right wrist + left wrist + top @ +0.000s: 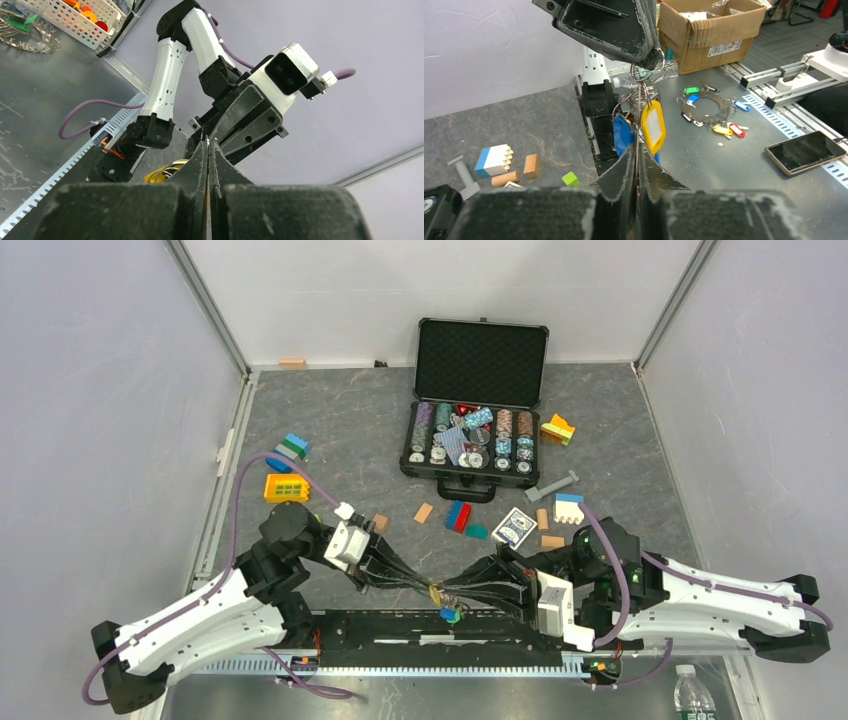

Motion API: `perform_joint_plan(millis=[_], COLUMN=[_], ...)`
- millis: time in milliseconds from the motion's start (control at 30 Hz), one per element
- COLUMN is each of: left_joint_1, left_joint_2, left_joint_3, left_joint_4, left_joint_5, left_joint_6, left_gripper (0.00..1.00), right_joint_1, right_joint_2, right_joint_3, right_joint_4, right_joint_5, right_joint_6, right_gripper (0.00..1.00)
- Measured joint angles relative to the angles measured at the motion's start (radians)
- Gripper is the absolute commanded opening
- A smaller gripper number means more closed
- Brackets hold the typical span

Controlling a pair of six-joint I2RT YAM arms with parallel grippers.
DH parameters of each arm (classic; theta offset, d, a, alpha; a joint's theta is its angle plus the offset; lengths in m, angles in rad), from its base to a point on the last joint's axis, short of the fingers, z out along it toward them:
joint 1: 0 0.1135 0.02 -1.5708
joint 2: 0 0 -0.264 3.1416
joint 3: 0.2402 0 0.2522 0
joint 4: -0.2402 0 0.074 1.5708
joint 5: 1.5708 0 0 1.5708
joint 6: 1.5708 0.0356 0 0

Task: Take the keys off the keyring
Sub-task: Remove the key from the keyring.

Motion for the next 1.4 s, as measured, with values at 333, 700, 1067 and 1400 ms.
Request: perform_joint_plan(millis=[333, 700, 1067, 1400], left_joint_1=[0.0, -0.002, -0.005, -0.003], left_joint_2=[-0.03, -0.064, -0.075, -0.032], left_joint_3=[0.072, 0.155, 0.208, 0.32], left_joint_4=[-0.216, -0.407, -0.523, -0.688], left_joint_5=[-0.058, -0.218, -0.328, -0.326], left_joint_6=[0.129, 0.294, 0.404, 0.48], left_gripper=[0.02, 0.02, 0.02, 0.02], right_joint_1=[0.0, 0.0, 0.0, 0.003], right_joint_2=[-0.029, -0.046, -0.006, 0.047], right_joint_3=[-0.044, -0.159, -0.192, -0.031], right_joint_4=[0.026, 0.219, 0.324, 0.092], right_joint_5=[0.06, 0.196, 0.304, 0.327], right_joint_6=[0.003, 0.108, 0.2, 0.142], right_gripper=[0.0, 0.0, 0.0, 0.0])
